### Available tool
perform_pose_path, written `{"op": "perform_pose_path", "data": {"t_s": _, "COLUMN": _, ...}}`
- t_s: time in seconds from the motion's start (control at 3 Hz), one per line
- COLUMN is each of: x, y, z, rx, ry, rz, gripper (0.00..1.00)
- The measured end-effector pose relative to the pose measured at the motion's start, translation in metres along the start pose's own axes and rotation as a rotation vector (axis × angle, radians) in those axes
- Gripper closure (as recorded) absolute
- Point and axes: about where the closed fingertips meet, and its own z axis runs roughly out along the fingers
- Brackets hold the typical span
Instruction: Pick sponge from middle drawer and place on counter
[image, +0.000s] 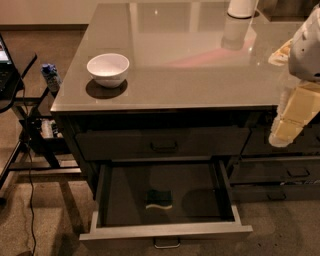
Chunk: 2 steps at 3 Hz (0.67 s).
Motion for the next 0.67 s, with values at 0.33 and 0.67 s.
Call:
{"op": "perform_pose_path", "data": {"t_s": 0.33, "x": -0.002, "y": 0.000, "z": 0.000, "rx": 0.007, "ry": -0.002, "rz": 0.000, "gripper": 0.00}}
{"op": "perform_pose_path", "data": {"t_s": 0.67, "x": -0.021, "y": 0.013, "z": 0.025, "rx": 0.000, "ry": -0.025, "rz": -0.017, "gripper": 0.00}}
